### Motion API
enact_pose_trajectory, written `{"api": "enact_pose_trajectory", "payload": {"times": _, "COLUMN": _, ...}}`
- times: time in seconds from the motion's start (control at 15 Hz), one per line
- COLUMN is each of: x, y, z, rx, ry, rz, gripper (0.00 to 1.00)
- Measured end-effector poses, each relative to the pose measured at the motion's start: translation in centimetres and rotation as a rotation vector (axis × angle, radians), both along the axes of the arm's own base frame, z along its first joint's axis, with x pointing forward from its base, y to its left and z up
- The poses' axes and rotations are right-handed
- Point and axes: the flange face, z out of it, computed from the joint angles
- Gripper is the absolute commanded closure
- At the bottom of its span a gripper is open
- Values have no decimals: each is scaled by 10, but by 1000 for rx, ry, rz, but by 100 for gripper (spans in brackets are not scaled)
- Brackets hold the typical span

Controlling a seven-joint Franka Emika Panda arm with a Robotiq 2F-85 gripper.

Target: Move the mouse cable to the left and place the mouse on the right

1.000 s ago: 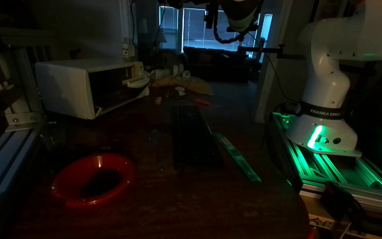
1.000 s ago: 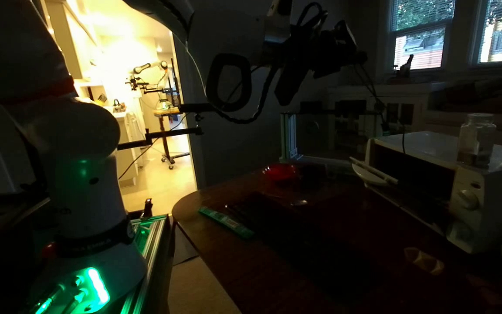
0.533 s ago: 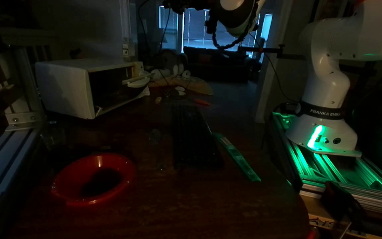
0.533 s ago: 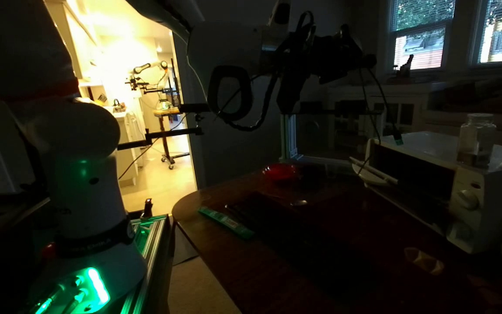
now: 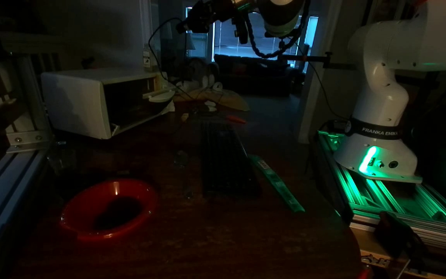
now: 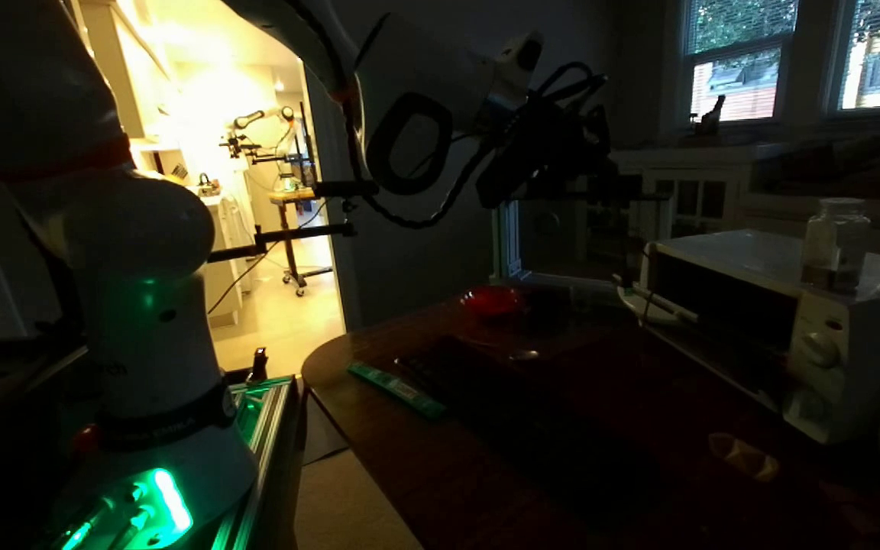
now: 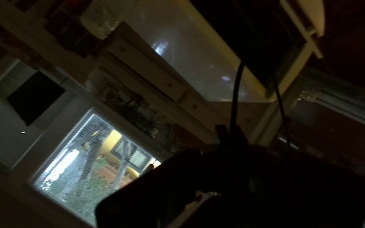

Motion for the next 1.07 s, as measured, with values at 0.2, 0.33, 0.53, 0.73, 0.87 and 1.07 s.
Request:
{"api": "enact_pose_trajectory", "payload": {"times": 0.2, "x": 0, "y": 19, "z": -3, "rx": -11, "ry": 120, "rz": 119, "gripper": 99}}
{"api": "enact_pose_trajectory", "payload": {"times": 0.33, "x": -5, "y": 29, "z": -4, "rx": -6, "ry": 201, "rz": 193, "gripper": 99}}
{"api": "enact_pose_trajectory", "payload": {"times": 0.53, "x": -13, "y": 35, "z": -7, "rx": 17, "ry": 327, "rz": 298, "gripper": 99}}
{"api": "enact_pose_trajectory", "payload": {"times": 0.73, "x": -23, "y": 32, "z": -17, "rx": 31, "ry": 475, "rz": 403, "gripper": 99}}
{"api": "enact_pose_trajectory", "payload": {"times": 0.87, "x": -29, "y": 28, "z": -29, "rx": 38, "ry": 581, "rz": 462, "gripper": 99}}
{"api": "enact_pose_trajectory", "payload": {"times": 1.07, "x": -35, "y": 23, "z": -45, "rx": 54, "ry": 714, "rz": 545, "gripper": 99}}
